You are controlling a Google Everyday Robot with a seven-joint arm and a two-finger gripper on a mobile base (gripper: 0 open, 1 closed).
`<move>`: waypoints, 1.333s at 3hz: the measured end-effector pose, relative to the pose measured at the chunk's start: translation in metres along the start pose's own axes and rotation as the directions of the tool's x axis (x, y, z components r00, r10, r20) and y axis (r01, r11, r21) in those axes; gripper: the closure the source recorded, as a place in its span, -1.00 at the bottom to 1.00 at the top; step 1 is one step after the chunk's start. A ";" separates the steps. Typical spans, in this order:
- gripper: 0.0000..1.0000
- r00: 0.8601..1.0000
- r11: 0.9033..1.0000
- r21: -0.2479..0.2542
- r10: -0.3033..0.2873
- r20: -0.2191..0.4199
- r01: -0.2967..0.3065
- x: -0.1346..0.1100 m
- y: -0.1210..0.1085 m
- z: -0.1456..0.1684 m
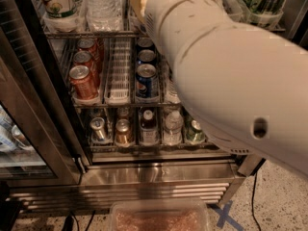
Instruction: Pick blue plastic bottle from top shelf of fridge
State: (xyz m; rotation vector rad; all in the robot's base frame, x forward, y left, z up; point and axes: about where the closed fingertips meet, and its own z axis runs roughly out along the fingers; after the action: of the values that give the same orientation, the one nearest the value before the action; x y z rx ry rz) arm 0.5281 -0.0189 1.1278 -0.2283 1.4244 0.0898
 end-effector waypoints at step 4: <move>1.00 0.954 0.957 -0.208 0.142 -0.263 -0.200 0.073 -0.028 -0.039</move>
Offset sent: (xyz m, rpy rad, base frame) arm -0.0247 -0.0040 -0.0699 0.0342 0.3802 0.3180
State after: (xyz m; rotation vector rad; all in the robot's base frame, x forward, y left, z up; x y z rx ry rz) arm 0.5070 -0.0594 1.0533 -0.3161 1.6809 0.3855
